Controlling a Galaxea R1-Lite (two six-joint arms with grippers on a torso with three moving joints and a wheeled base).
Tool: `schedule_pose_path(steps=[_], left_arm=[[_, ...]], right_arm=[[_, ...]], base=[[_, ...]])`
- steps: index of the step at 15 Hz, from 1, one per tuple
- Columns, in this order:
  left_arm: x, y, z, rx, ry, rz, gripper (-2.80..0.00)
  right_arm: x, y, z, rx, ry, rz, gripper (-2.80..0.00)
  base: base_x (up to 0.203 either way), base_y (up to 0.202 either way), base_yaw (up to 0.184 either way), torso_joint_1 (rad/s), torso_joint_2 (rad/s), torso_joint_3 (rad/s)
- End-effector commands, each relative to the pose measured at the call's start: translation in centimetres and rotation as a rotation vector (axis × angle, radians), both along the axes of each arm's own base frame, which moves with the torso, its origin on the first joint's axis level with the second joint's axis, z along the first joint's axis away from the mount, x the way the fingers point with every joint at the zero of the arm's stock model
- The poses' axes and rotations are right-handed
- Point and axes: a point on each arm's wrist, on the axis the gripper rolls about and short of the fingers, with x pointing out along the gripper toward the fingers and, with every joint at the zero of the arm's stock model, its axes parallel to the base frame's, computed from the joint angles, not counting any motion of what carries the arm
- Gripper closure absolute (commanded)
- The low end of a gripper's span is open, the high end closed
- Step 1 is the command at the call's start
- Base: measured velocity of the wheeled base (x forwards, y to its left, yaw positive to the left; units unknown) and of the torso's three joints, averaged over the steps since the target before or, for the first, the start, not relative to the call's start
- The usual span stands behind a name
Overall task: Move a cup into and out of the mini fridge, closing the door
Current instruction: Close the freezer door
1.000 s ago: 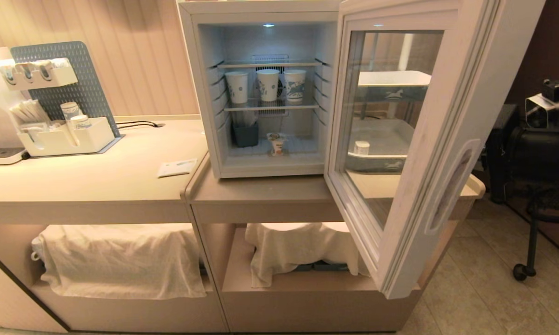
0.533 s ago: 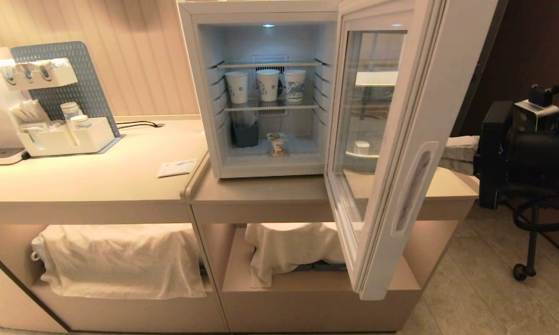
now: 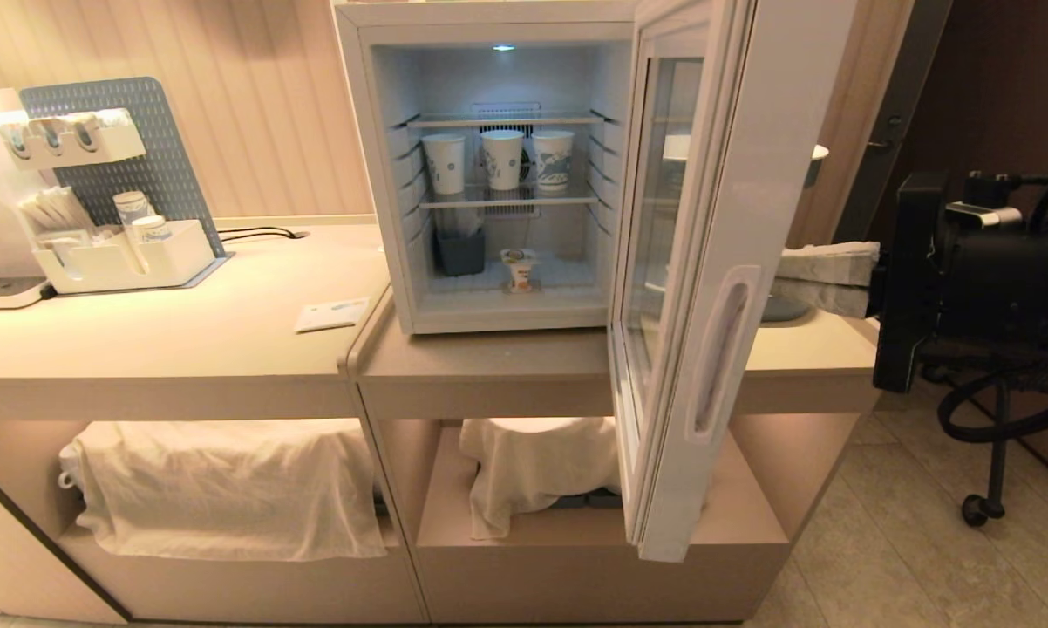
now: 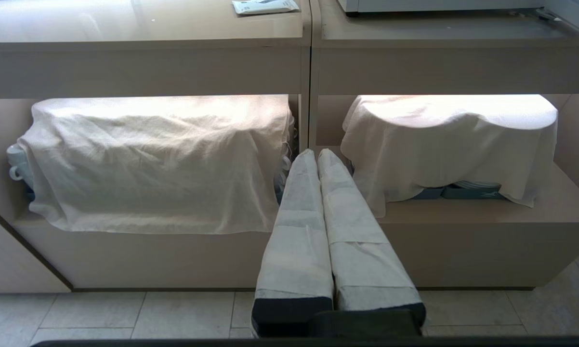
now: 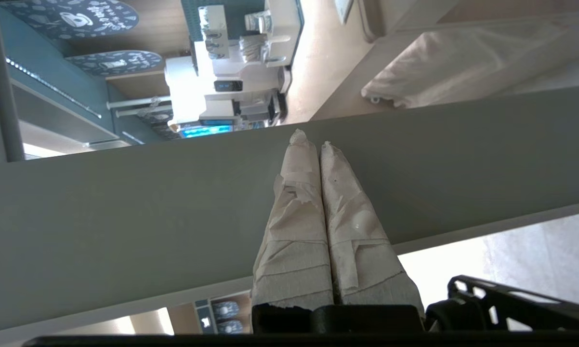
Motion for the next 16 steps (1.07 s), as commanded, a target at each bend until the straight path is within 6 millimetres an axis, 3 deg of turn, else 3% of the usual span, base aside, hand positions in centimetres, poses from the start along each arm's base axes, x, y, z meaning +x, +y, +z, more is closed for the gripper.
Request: schedule_pose_path(steps=[1,11,14,16], left_arm=[[0.0,0.0,0.0,0.000,0.000,0.000,0.00],[0.0,0.0,0.0,0.000,0.000,0.000,0.00],[0.0,0.0,0.0,0.000,0.001,0.000,0.00],[0.0,0.0,0.0,0.000,0.000,0.000,0.00]], right_arm=[[-0.2,0.5,0.0,0.017,0.014,0.021,0.00],[-0.8,2.7,-0.2,0.146,0.174,0.066,0.00],[-1.0,2.3,-0.6,0.072,0.145,0.071,0.00],[-1.2,1.2,-1.6,-0.125,0.061,0.098,0.00]], base=[[0.000,0.000,0.000,0.000,0.00,0.000],[0.000,0.000,0.000,0.000,0.00,0.000],[0.000,0.000,0.000,0.000,0.00,0.000],[0.000,0.000,0.000,0.000,0.00,0.000]])
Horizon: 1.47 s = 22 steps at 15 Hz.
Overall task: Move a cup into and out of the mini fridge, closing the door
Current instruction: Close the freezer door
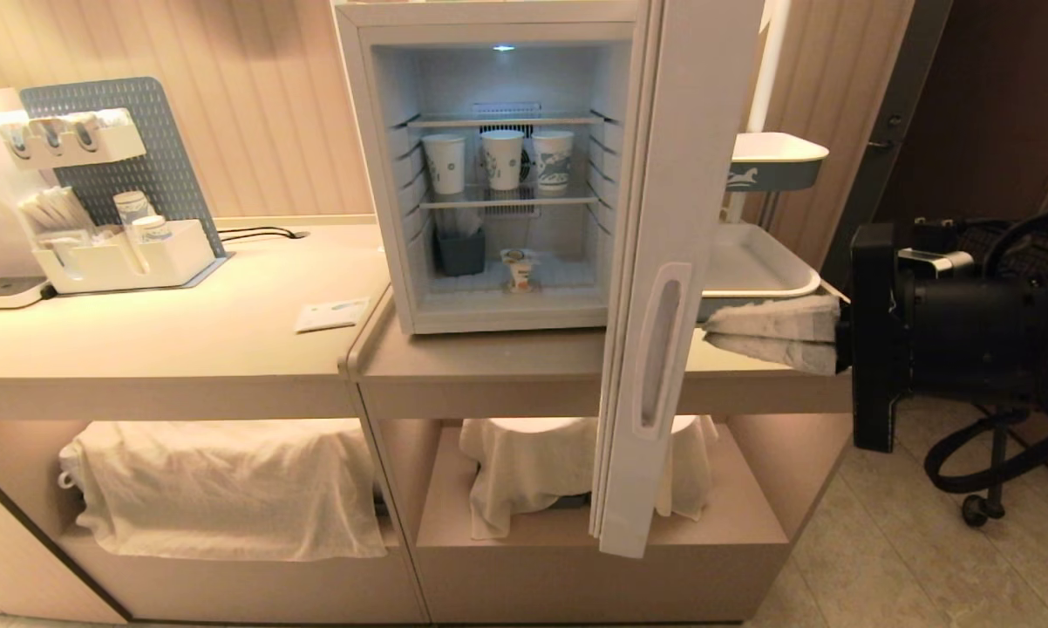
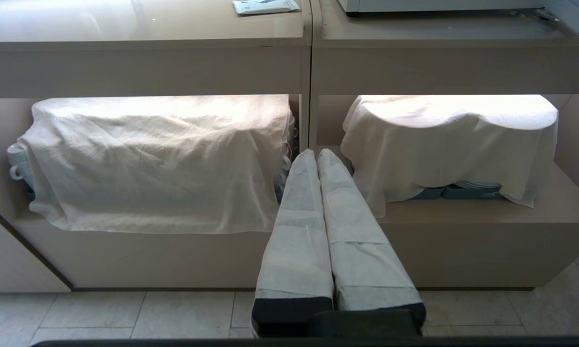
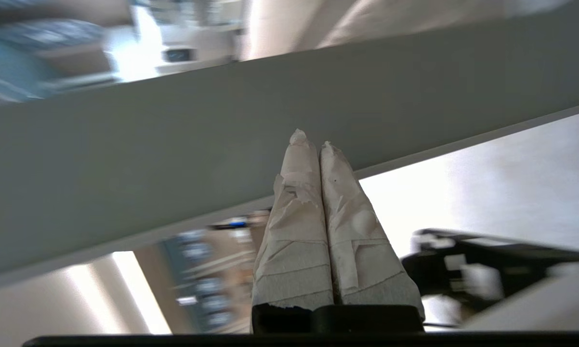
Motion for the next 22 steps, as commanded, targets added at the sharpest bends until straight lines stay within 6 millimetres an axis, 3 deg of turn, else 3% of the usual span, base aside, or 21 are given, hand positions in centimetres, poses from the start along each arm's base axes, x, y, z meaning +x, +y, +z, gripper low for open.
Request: schedule_pose_path(steps=[1,5,10,13,16,22], left_arm=[[0.0,0.0,0.0,0.000,0.000,0.000,0.00],[0.0,0.0,0.0,0.000,0.000,0.000,0.00],[0.0,0.0,0.0,0.000,0.000,0.000,0.00],[0.0,0.0,0.0,0.000,0.000,0.001,0.00],[0.0,0.0,0.0,0.000,0.001,0.001,0.00],[0.0,0.0,0.0,0.000,0.001,0.000,0.00]], right_arm=[[-0.3,-1.3,-0.7,-0.166,-0.105,0.038,0.00],[-1.0,-4.9,-3.3,-0.597,-0.362,0.156,0.00],[-2.2,-9.7,-5.0,-1.115,-0.641,0.275,0.00],[-4.1,-11.1,-5.3,-1.246,-0.685,0.264,0.00],[-6.8,-12.4,-7.3,-1.422,-0.589,0.167,0.00],[-12.6,-13.6,-9.8,-1.518,-0.567,-0.034,0.00]], base=[[0.000,0.000,0.000,0.000,0.00,0.000],[0.000,0.000,0.000,0.000,0.00,0.000],[0.000,0.000,0.000,0.000,0.00,0.000],[0.000,0.000,0.000,0.000,0.00,0.000],[0.000,0.000,0.000,0.000,0.00,0.000],[0.000,0.000,0.000,0.000,0.00,0.000]])
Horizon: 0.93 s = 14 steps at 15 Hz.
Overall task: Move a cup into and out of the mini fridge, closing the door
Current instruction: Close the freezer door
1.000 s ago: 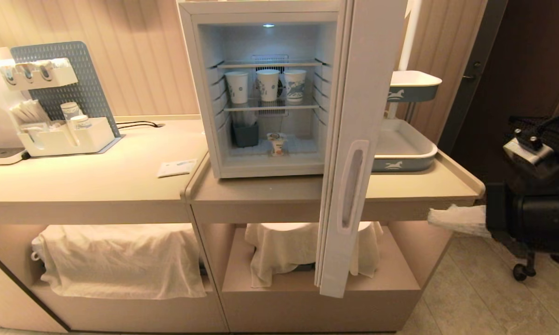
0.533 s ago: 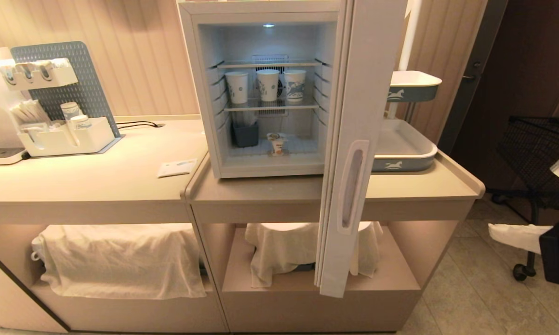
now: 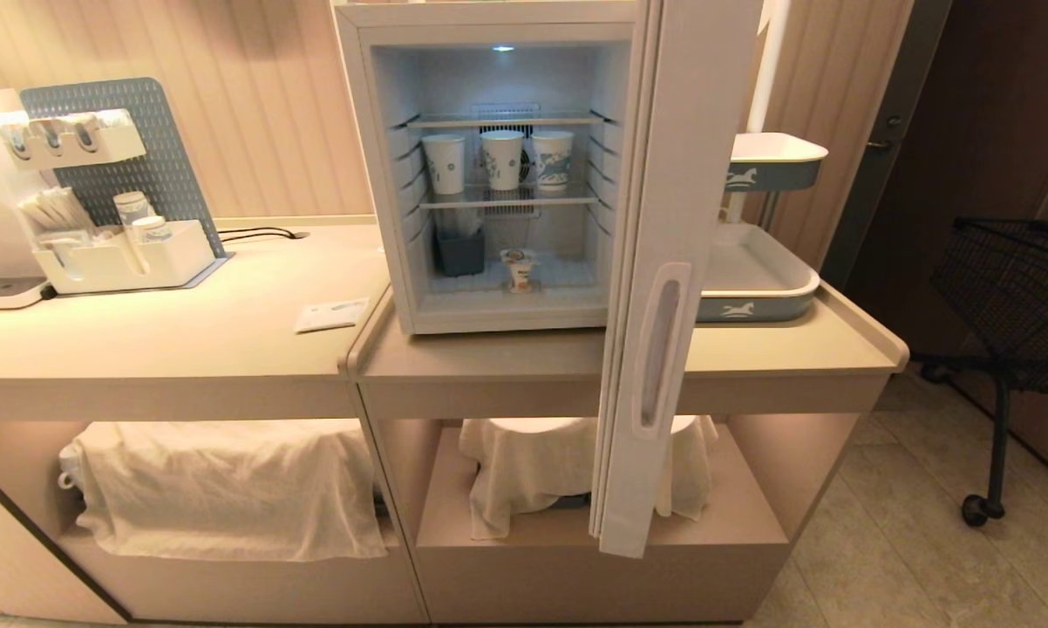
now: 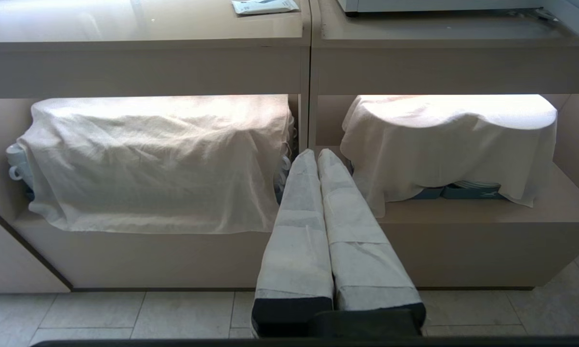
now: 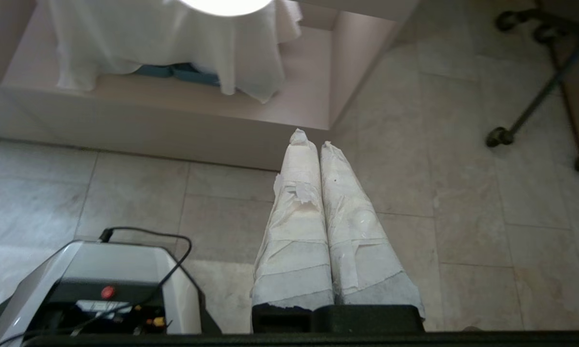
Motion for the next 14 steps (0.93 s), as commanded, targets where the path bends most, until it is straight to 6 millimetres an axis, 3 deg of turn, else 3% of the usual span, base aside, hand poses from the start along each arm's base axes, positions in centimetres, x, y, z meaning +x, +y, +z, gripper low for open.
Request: schedule_pose_path(steps=[1,7,9,14], left_arm=[[0.0,0.0,0.0,0.001,-0.001,0.001,0.00],[0.0,0.0,0.0,0.001,0.000,0.001,0.00],[0.0,0.0,0.0,0.001,-0.001,0.001,0.00],[0.0,0.0,0.0,0.001,-0.002,0.001,0.00]], right_arm=[[-2.4,-0.1,-0.3,-0.004,-0.086,-0.014,0.00],[-8.3,-0.3,-4.2,0.012,-0.201,-0.053,0.00],[-8.5,-0.4,-6.1,0.028,-0.197,-0.099,0.00],[-8.0,-0.3,-7.7,0.095,-0.231,-0.094,0.00]], base=[[0.000,0.000,0.000,0.000,0.00,0.000],[0.000,0.000,0.000,0.000,0.00,0.000],[0.000,0.000,0.000,0.000,0.00,0.000],[0.000,0.000,0.000,0.000,0.00,0.000]])
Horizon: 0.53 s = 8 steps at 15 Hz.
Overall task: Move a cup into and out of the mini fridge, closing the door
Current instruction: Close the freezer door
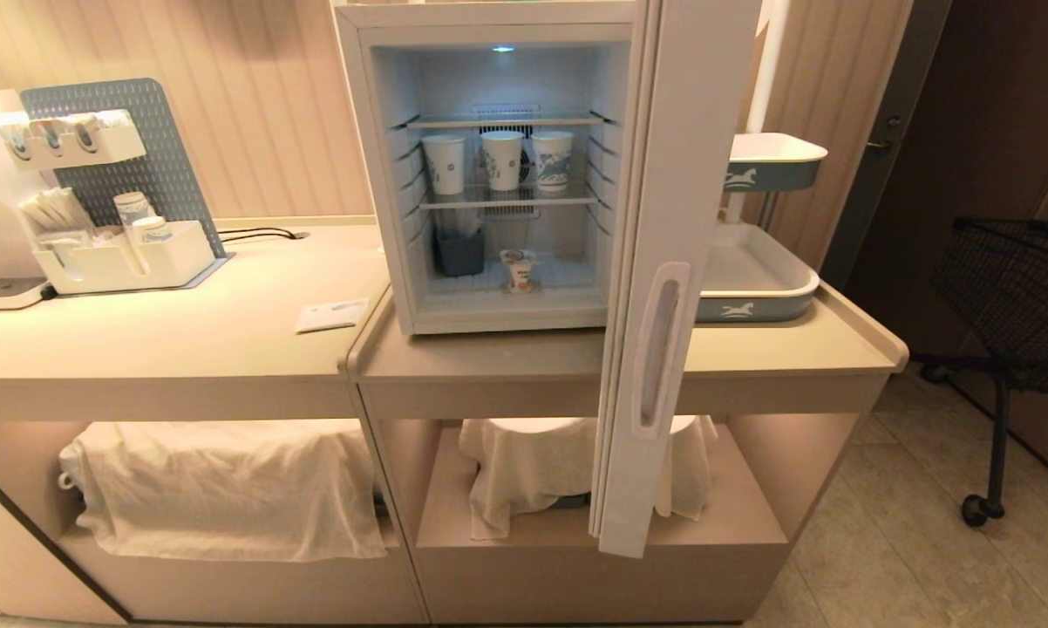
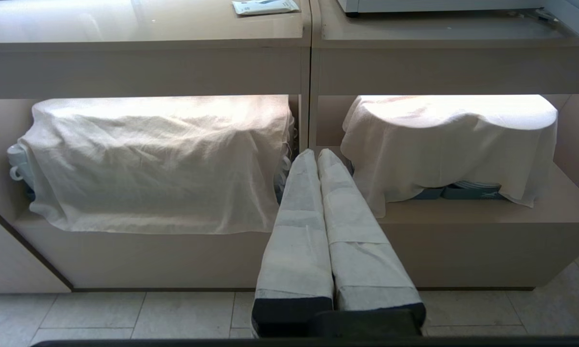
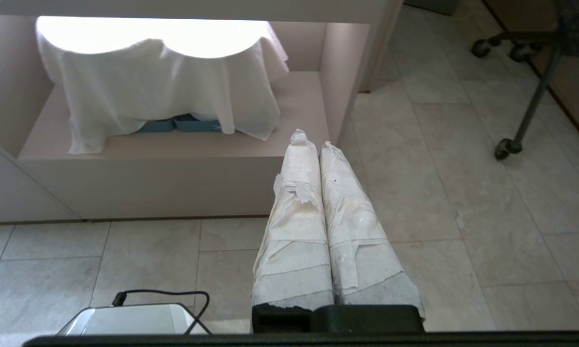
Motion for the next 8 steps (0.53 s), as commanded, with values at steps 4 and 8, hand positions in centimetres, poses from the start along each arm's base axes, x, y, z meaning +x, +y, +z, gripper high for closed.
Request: schedule_pose_path(steps=[4,8], left_arm=[[0.0,0.0,0.0,0.000,0.000,0.000,0.00],[0.0,0.0,0.0,0.000,0.000,0.000,0.00]], right_arm=[[-1.1,0.2,-1.0,0.023,-0.082,0.054,0.00],[-2.6,0.3,-1.9,0.038,-0.203,0.091,0.00]], base=[[0.000,0.000,0.000,0.000,0.00,0.000],[0.000,0.000,0.000,0.000,0.00,0.000]])
